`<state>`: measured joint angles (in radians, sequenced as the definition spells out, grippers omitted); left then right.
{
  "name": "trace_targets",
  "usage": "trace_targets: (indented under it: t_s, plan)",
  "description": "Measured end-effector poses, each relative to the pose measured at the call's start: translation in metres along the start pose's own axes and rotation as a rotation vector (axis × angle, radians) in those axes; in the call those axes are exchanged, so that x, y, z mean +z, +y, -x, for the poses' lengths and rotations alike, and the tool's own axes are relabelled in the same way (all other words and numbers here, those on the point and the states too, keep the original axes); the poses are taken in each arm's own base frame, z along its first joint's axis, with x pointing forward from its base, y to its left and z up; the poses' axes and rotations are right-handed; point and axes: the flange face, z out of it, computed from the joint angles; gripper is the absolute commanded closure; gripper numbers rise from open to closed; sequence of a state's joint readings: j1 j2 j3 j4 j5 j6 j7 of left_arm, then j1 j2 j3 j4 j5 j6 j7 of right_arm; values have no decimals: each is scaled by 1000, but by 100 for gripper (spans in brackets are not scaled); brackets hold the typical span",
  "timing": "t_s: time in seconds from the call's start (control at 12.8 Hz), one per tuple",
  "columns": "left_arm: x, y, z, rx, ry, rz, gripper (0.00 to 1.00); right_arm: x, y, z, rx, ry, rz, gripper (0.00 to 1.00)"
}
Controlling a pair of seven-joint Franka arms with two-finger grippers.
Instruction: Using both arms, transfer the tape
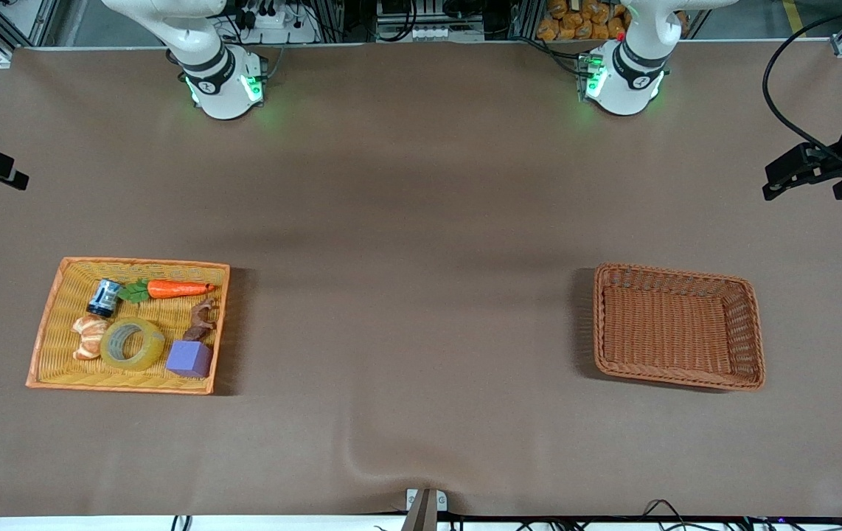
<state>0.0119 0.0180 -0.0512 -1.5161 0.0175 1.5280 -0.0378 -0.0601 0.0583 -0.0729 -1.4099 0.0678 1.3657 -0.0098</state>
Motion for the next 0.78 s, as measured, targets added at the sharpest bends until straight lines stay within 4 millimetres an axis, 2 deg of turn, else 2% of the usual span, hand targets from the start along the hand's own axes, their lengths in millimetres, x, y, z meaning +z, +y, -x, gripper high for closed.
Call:
trace_targets:
  t_s: [0.78]
  plan:
    - [6,1,-3,2,-10,0,0,1,0,-1,0,0,0,0]
